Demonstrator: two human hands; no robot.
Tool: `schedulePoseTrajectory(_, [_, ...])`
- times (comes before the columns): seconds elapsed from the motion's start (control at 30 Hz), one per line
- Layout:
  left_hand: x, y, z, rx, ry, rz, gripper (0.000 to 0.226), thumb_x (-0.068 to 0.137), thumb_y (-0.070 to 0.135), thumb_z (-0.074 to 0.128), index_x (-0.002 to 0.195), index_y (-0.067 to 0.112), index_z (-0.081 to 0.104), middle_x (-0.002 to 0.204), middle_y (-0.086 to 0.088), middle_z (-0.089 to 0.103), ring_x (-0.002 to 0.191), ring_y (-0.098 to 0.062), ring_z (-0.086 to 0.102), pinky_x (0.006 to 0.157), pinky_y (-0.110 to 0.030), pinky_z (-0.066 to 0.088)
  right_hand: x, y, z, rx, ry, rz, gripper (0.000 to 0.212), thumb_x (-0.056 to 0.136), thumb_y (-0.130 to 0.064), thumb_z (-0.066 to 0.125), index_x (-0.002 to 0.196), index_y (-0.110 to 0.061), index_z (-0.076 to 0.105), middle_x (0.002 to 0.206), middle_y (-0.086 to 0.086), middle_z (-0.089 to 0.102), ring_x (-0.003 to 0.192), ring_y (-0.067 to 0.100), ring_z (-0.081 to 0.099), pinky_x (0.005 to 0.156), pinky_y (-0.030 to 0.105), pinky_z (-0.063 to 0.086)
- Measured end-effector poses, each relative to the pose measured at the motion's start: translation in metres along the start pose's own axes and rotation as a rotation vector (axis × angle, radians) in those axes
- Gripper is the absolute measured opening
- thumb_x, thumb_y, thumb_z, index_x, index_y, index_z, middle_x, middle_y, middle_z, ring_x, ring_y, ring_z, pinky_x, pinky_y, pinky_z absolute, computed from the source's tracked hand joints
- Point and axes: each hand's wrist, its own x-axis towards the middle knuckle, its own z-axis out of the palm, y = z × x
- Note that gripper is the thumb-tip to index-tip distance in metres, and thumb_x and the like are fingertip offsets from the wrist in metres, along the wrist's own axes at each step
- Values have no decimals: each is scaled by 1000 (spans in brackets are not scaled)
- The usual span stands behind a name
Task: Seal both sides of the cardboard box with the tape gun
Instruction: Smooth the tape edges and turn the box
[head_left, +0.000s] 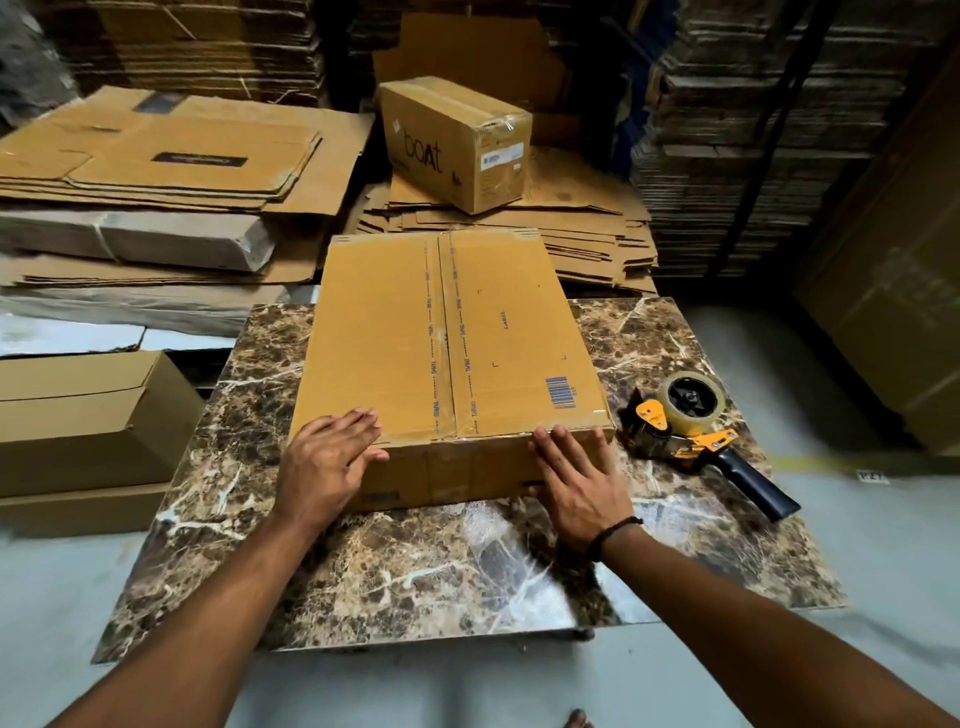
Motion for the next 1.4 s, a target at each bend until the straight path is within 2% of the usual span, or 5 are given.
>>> schedulePoseTrajectory(0.2, [0, 1, -4, 6, 7, 3, 28, 78, 18, 60, 104, 10, 69, 111, -6, 66, 108, -20, 61, 95, -38, 39, -21, 30, -16, 132, 171, 157, 60, 97, -32, 28, 151, -29, 4, 160, 3, -9, 146, 26, 9, 115, 54, 13])
schedulePoseTrajectory(0.3, [1, 3, -6, 12, -2, 9, 32, 79, 24, 53, 103, 10, 69, 111, -6, 67, 107, -18, 62, 95, -37, 39, -12, 67, -30, 262, 115, 335, 53, 96, -37, 39, 146, -37, 21, 152, 17, 30, 101, 33, 64, 61, 43, 57])
schedulePoseTrajectory(0.47, [1, 0, -3, -1, -7, 6, 39, 82, 32, 46, 105, 10, 68, 112, -5, 66, 109, -18, 61, 95, -36, 40, 10, 69, -44, 233, 4, 238, 64, 89, -71, 15, 131, -34, 49, 76, 4, 68, 48, 22, 60, 34, 24, 39])
schedulePoseTrajectory(1.0, [2, -12, -10, 28, -52, 31, 37, 80, 32, 65, 113, 17, 63, 119, 1, 61, 112, -17, 58, 98, -43, 38, 9, 70, -35, 604, 134, 116, 48, 82, -18, 68, 126, -24, 52, 74, 0, 75, 54, 21, 68, 43, 25, 52])
schedulePoseTrajectory(1.4, [-15, -6, -9, -27, 181, -544, 45, 94, 19, 52, 137, 16, 39, 150, -1, 25, 142, -21, 13, 114, -50, 2, -1, -66, -58, 629, 290, -225, 54, 92, -59, 38, 119, -14, 48, 48, -5, 57, 36, 10, 48, 36, 20, 37])
